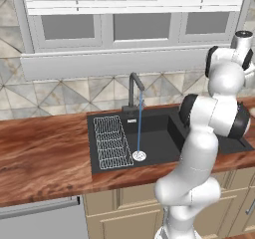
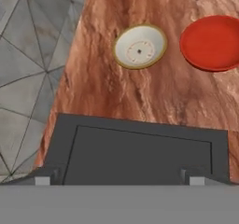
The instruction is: Rinse each bowl for a few seconds and place them down in the sink or on the counter.
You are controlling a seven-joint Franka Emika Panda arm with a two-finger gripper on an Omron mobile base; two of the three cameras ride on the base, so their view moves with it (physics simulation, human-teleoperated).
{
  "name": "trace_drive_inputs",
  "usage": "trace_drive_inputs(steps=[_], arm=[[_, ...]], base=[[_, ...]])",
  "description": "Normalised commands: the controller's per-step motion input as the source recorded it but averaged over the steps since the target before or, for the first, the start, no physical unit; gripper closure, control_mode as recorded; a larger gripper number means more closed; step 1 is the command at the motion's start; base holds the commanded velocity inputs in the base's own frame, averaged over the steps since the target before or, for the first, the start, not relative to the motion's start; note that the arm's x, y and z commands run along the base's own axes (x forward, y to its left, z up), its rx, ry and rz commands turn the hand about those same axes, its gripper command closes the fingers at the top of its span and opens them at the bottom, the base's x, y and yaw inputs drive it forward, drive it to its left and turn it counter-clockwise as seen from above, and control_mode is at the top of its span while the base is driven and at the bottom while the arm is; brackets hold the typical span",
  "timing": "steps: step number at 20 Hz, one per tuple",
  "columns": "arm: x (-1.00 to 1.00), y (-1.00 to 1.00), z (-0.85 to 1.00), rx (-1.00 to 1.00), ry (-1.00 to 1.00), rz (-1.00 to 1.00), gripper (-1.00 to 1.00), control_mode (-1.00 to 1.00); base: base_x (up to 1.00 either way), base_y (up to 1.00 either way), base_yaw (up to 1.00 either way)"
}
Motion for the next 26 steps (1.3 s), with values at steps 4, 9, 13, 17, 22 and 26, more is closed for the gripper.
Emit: trace_drive_inputs(steps=[4, 9, 13, 17, 22, 26], arm=[[0.0, -0.62, 0.03, 0.05, 0.38, -0.22, -1.0, -1.0], [-0.26, -0.51, -0.13, 0.1, -0.02, -0.18, -1.0, -1.0], [-0.38, -0.43, -0.14, 0.15, -0.13, -0.15, -1.0, -1.0], [-0.48, -0.36, -0.22, 0.18, -0.08, -0.17, -1.0, -1.0], [-0.39, -0.29, -0.18, 0.09, -0.05, -0.16, -1.0, -1.0], [-0.32, -0.37, -0.04, 0.04, -0.01, -0.16, -1.0, -1.0]], base=[[0.0, 0.0, 0.0], [0.0, 0.0, 0.0], [0.0, 0.0, 0.0], [0.0, 0.0, 0.0], [0.0, 0.0, 0.0], [0.0, 0.0, 0.0]])
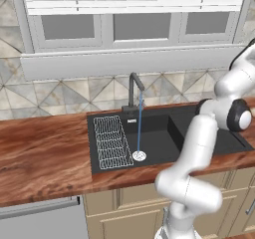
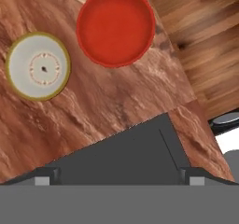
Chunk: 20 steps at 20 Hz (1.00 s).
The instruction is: Rinse each bowl for a few seconds and place them down in the sink or on the counter.
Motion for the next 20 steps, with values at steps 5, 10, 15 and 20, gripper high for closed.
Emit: trace_drive_inputs(steps=[5, 10, 15, 20], arm=[[-0.43, -0.32, -0.02, 0.04, -0.01, -0.19, -1.0, -1.0], [-0.37, -0.05, -0.23, 0.0, -0.08, -0.2, -1.0, -1.0], [-0.08, 0.05, -0.17, -0.01, -0.18, -0.17, -1.0, -1.0], [0.01, 0.27, -0.54, -0.1, -0.22, -0.14, -1.0, -1.0]], base=[[0.0, 0.0, 0.0], [0.0, 0.0, 0.0], [0.0, 0.0, 0.0], [0.0, 0.0, 0.0]])
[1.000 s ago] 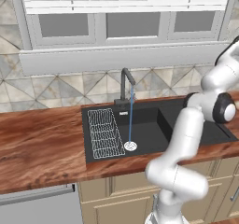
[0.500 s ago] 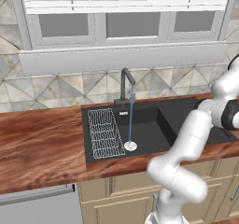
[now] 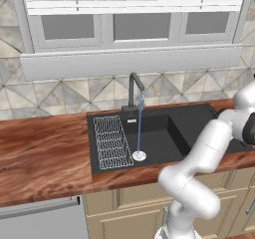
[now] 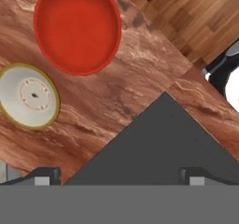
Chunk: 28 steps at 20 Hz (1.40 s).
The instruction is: Rinse each bowl for a few seconds and place them down in the sink or on the counter.
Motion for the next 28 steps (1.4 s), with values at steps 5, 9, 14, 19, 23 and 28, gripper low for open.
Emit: trace_drive_inputs(steps=[5, 9, 14, 19, 23, 28], arm=[[0.14, 0.46, -0.84, -0.24, -0.19, -0.21, -1.0, -1.0], [0.3, 0.47, -0.83, -0.31, -0.17, -0.27, -1.0, -1.0], [0.43, 0.22, -0.68, -0.34, -0.09, -0.29, -1.0, -1.0], [0.17, 0.0, -0.37, -0.28, 0.0, -0.32, -1.0, -1.0], [0.02, -0.09, -0.13, -0.16, 0.14, -0.32, -1.0, -1.0], [0.02, -0.04, 0.0, -0.04, 0.24, -0.26, -1.0, -1.0]], base=[[0.0, 0.0, 0.0], [0.0, 0.0, 0.0], [0.0, 0.0, 0.0], [0.0, 0.0, 0.0], [0.0, 0.0, 0.0], [0.0, 0.0, 0.0]])
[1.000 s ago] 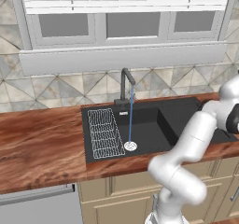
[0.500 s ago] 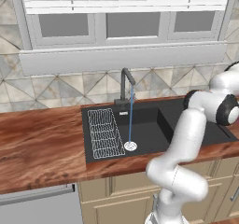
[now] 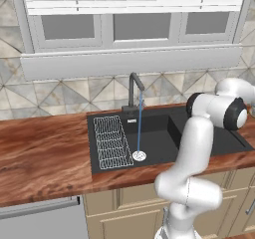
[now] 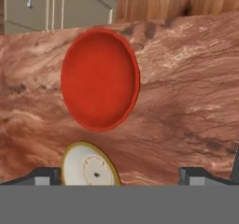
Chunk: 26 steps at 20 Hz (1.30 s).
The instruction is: Rinse each bowl for a few seconds and place them down in the sink or on the counter.
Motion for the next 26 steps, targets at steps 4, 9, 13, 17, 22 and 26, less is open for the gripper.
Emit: trace_drive_inputs(steps=[4, 9, 13, 17, 22, 26], arm=[[0.17, -0.02, 0.0, 0.02, 0.15, -0.05, -1.0, -1.0], [0.15, -0.01, -0.02, 0.05, 0.08, 0.0, -1.0, -1.0], [0.13, -0.11, -0.12, 0.05, 0.02, 0.0, -1.0, -1.0], [0.15, -0.19, -0.14, 0.05, 0.02, 0.0, -1.0, -1.0], [0.19, -0.14, -0.21, 0.05, 0.02, 0.0, -1.0, -1.0], [0.24, -0.15, -0.18, 0.05, 0.02, 0.0, -1.0, -1.0]], base=[[0.0, 0.0, 0.0], [0.0, 0.0, 0.0], [0.0, 0.0, 0.0], [0.0, 0.0, 0.0], [0.0, 0.0, 0.0], [0.0, 0.0, 0.0]])
